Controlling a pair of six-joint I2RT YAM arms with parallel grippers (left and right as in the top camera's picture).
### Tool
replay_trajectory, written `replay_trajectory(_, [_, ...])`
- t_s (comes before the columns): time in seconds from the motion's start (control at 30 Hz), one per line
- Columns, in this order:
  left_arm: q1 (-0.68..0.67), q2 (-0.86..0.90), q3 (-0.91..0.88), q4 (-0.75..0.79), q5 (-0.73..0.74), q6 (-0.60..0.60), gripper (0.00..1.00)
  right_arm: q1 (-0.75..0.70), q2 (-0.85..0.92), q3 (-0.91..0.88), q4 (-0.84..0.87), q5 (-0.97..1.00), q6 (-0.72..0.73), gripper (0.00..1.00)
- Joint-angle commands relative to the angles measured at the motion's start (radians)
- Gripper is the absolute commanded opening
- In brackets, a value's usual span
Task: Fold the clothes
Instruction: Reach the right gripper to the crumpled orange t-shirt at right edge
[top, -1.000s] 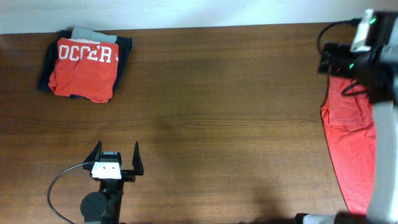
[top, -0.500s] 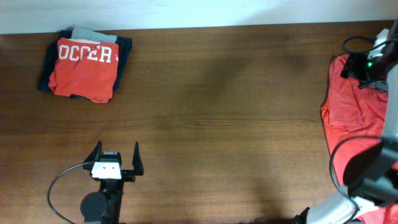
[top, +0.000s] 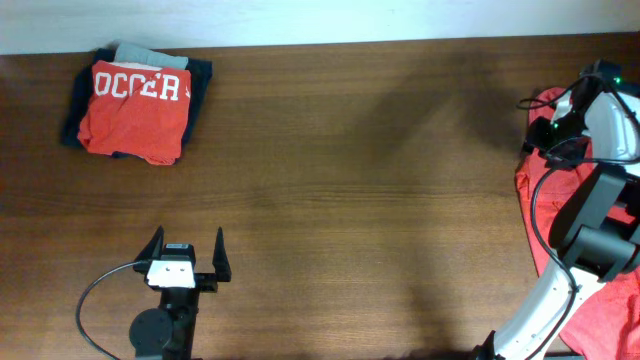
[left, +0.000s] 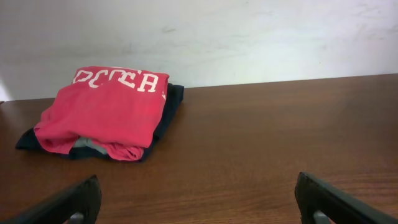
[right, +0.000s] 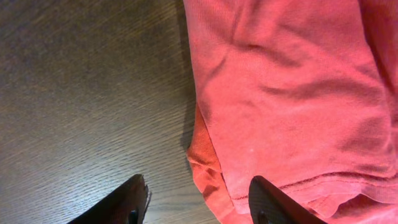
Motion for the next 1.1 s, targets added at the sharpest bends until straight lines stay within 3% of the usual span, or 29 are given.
replay_trajectory(0.0, [-0.004, -0.006, -0.004, -0.005, -0.007, 0.019, 0.99, 0.000, -0.006, 0.005, -0.025, 0.066, -0.041, 0.58])
replay_trajectory(0.43, [-0.004, -0.006, -0.004, -0.005, -0.007, 0.019, 0.99, -0.001, -0.005, -0.166, 0.102, 0.132, -0.085, 0.53])
replay_trajectory(0.97, [-0.004, -0.006, -0.004, -0.005, -0.007, 0.019, 0.99, -0.001, -0.005, -0.214, 0.140, 0.133, -0.089, 0.49])
replay_trajectory(1.07, [-0.004, -0.006, -0.004, -0.005, -0.007, 0.019, 0.99, -0.001, -0.005, -0.229, 0.148, 0.133, -0.089, 0.42])
